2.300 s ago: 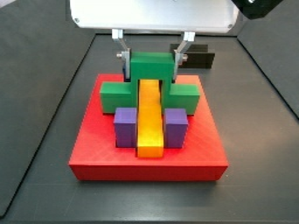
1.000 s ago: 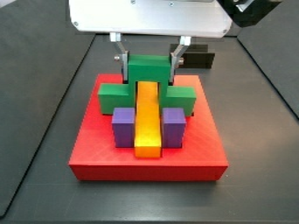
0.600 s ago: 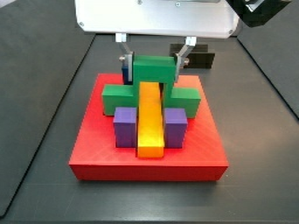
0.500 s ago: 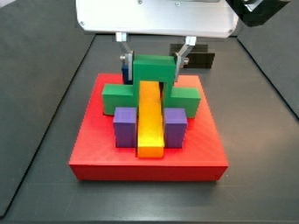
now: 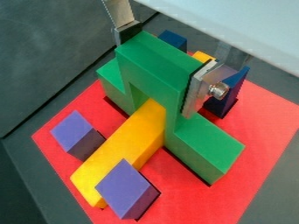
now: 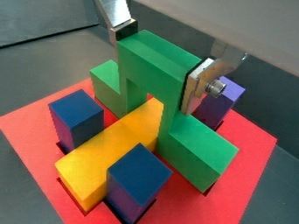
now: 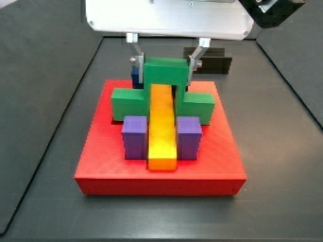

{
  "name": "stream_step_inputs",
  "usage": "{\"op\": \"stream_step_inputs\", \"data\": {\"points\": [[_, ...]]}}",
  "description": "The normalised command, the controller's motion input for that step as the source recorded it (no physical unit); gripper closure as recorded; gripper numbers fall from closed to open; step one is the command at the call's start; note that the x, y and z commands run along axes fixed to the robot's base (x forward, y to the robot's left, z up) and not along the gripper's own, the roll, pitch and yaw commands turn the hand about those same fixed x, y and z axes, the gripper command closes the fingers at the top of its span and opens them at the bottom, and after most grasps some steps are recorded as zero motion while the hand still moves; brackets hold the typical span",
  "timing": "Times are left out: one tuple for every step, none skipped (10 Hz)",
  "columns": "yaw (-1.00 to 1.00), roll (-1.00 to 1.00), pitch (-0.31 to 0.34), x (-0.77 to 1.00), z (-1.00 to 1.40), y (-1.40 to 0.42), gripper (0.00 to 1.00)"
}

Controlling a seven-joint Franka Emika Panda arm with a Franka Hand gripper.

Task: Pick up the green object. Move up. Place the green object on the fixture. Regrasp the green object. Move to above the board. Insert the green object.
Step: Insert the green object.

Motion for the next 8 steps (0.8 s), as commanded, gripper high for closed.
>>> {"op": "stream_step_inputs", "data": {"points": [[0.0, 0.05, -0.043, -0.04, -0.31, -0.08, 1.0], [0.0, 0.05, -0.08, 0.0, -0.44, -0.05, 1.0], [0.0, 0.04, -0.061, 0.0, -0.39, -0.05, 1.0], [0.0, 0.05, -0.034, 0.03, -0.35, -0.05, 1.0], [0.0, 0.05, -0.09, 0.0, -0.51, -0.06, 1.0], [0.0, 0.05, -0.166, 0.0, -0.68, -0.09, 1.0], [0.03, 0.1, -0.226, 0.0, -0.75, -0.23, 1.0], [0.24, 0.18, -0.216, 0.0, -0.64, -0.55, 1.0]]}}
